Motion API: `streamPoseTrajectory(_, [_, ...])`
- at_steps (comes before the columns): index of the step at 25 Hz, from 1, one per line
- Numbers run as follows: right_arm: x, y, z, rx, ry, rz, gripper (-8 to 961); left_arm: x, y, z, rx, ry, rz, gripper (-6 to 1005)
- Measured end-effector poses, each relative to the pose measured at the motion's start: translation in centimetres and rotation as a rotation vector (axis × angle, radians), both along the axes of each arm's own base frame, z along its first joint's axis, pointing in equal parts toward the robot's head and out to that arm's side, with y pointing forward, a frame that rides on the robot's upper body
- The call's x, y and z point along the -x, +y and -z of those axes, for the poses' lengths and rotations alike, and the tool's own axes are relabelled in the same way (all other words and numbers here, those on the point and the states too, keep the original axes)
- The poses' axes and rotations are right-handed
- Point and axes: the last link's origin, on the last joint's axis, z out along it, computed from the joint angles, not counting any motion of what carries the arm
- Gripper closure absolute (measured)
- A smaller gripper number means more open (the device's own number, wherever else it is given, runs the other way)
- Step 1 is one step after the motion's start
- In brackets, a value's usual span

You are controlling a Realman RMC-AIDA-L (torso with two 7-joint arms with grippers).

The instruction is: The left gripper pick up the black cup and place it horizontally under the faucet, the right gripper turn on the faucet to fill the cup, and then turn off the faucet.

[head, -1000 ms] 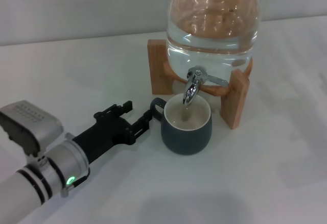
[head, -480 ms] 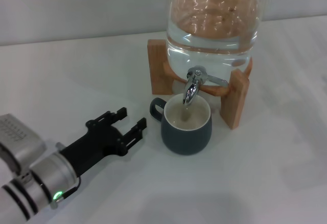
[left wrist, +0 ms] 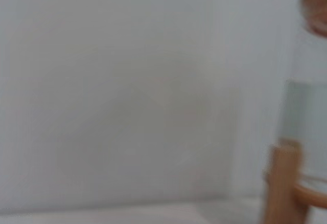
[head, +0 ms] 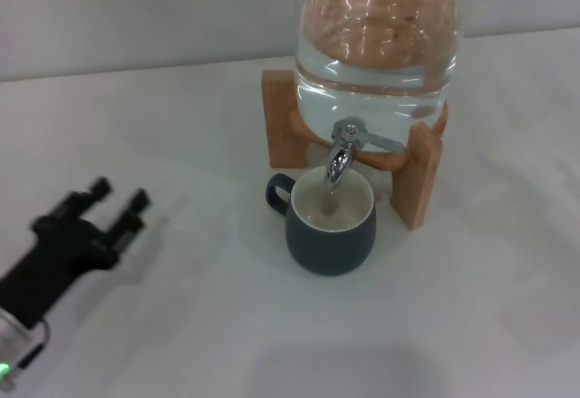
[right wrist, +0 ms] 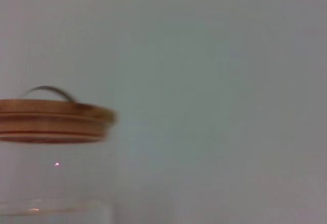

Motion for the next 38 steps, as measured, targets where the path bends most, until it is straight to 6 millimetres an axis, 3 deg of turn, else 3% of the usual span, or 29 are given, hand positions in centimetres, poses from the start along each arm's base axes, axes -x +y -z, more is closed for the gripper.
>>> streamPoseTrajectory(5, [2.3,0.5,-1.4,0.223,-0.01,-0.071,231,1.4,0.0,-2.4,-0.116,-0.039,-0.055,399])
streamPoseTrajectory(10, [5.5,1.5,-1.2,0.45,0.007,-0.155,231,2.3,0.0,-3.7,-0.193,-0.071,-0.115,397])
streamPoseTrajectory(14, [8.7,2.6,0.8,0.645,-0.034,-0.232,231,3.4,0.1,-5.0,-0.235,-0.098,-0.17,396])
streamPoseTrajectory(21, [11.5,3.8,3.1,0.791,-0.096,-0.272,231,4.2,0.1,-6.1,-0.259,-0.134,-0.214,397])
streamPoseTrajectory(31, [12.3,6.5,5.2,0.824,-0.147,-0.186,231,4.2,0.0,-6.0,-0.258,-0.136,-0.216,398])
streamPoseTrajectory(38, [12.7,6.5,5.7,0.845,-0.154,-0.204,231,4.2,0.0,-6.0,-0.258,-0.136,-0.219,398])
